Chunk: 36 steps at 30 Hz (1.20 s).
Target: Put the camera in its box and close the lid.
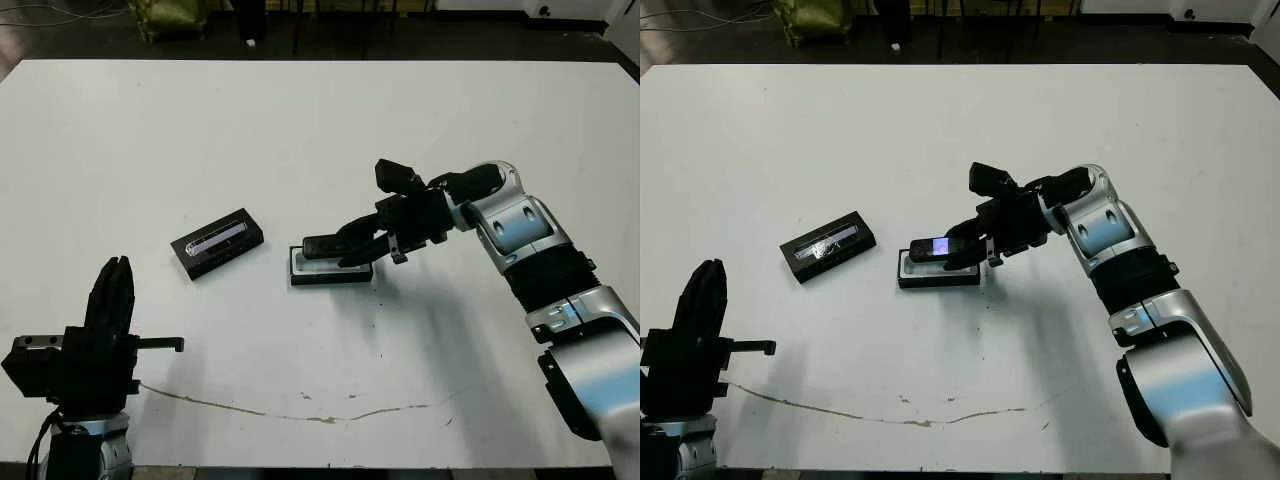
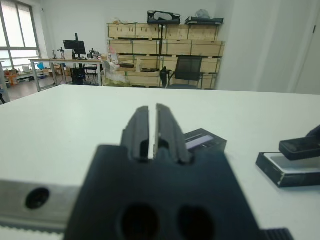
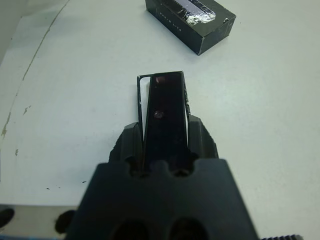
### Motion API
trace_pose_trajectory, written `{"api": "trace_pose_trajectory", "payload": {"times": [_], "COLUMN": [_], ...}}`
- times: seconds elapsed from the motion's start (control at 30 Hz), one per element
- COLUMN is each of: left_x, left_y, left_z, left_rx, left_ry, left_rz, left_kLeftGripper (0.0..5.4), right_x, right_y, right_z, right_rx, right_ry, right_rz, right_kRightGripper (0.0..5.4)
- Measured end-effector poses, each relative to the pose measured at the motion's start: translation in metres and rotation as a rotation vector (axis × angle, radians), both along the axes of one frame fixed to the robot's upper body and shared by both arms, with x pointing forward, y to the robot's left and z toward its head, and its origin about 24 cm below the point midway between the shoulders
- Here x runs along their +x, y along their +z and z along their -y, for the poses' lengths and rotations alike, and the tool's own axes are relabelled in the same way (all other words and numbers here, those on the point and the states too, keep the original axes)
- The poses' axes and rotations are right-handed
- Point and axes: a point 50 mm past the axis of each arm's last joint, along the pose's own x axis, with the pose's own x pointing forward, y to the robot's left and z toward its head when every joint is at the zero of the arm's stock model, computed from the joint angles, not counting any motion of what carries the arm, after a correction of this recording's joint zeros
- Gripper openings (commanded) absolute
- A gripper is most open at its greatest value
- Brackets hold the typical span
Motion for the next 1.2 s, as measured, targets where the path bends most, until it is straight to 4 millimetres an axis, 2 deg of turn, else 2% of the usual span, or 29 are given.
{"api": "trace_pose_trajectory", "payload": {"times": [1.2], "left_x": [-0.004], "left_y": [0.0], "left_z": [0.004], "left_rx": [-0.009], "left_ry": [-0.003], "left_rz": [0.005], "left_kLeftGripper": [0.0], "right_x": [-0.002], "right_y": [-0.01], "right_z": [-0.011], "right_rx": [-0.099], "right_ry": [0.032], "right_rz": [0.001], "right_kRightGripper": [0.66]}}
